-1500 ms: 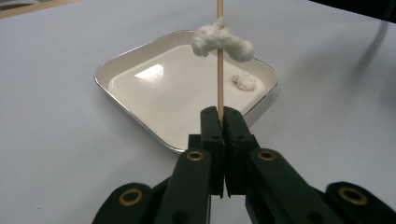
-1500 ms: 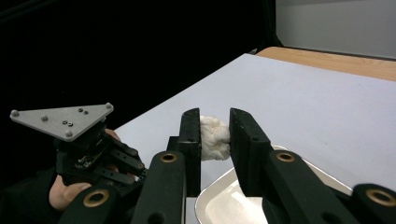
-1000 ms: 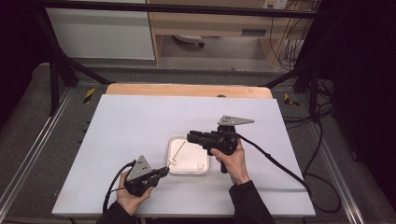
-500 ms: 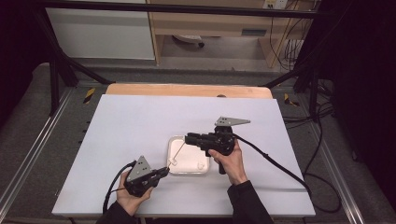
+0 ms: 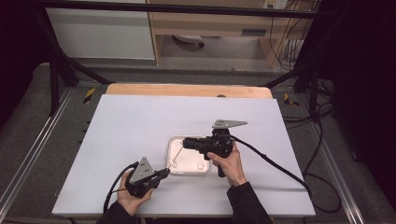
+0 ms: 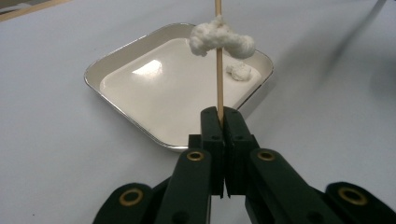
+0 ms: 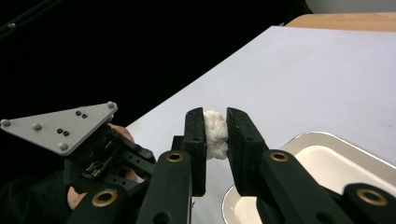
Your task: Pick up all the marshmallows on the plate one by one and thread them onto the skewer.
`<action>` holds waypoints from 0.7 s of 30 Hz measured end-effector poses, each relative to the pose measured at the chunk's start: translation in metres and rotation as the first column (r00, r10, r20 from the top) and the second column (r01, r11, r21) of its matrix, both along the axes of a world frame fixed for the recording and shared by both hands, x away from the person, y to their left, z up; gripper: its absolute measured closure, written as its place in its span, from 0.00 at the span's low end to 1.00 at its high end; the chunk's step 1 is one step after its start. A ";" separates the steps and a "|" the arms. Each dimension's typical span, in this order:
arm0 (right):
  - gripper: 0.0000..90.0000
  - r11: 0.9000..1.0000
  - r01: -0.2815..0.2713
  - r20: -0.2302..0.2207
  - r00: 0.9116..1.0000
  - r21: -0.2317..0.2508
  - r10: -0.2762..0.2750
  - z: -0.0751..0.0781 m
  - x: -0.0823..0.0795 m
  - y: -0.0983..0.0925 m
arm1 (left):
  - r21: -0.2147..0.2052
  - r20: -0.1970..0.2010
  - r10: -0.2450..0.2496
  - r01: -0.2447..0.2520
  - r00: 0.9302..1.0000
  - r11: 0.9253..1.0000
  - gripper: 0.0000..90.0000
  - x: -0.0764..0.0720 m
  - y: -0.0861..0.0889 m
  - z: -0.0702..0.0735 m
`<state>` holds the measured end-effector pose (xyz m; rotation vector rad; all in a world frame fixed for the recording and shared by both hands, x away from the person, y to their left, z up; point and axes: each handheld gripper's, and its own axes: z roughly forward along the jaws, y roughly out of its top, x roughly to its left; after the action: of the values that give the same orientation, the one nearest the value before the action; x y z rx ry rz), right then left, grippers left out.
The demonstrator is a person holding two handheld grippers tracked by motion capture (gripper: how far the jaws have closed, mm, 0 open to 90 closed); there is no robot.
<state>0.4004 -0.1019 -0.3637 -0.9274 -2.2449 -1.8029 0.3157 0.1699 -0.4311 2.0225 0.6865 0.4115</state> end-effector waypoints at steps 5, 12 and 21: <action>0.89 1.000 -0.012 0.009 1.000 -0.013 0.012 -0.002 -0.002 0.001 | 0.017 0.002 0.003 -0.004 1.000 1.000 0.99 -0.001 -0.001 0.000; 0.90 1.000 -0.017 0.007 1.000 -0.016 0.018 -0.006 -0.006 0.004 | 0.030 -0.002 0.010 -0.010 1.000 0.999 0.99 -0.002 -0.001 0.000; 0.90 1.000 -0.012 0.011 1.000 0.002 0.012 -0.013 -0.010 0.008 | 0.032 -0.010 0.011 -0.011 1.000 0.999 0.99 -0.002 -0.002 -0.001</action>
<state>0.3902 -0.0935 -0.3766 -0.9041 -2.2491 -1.8093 0.3137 0.1683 -0.4317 2.0525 0.7017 0.4216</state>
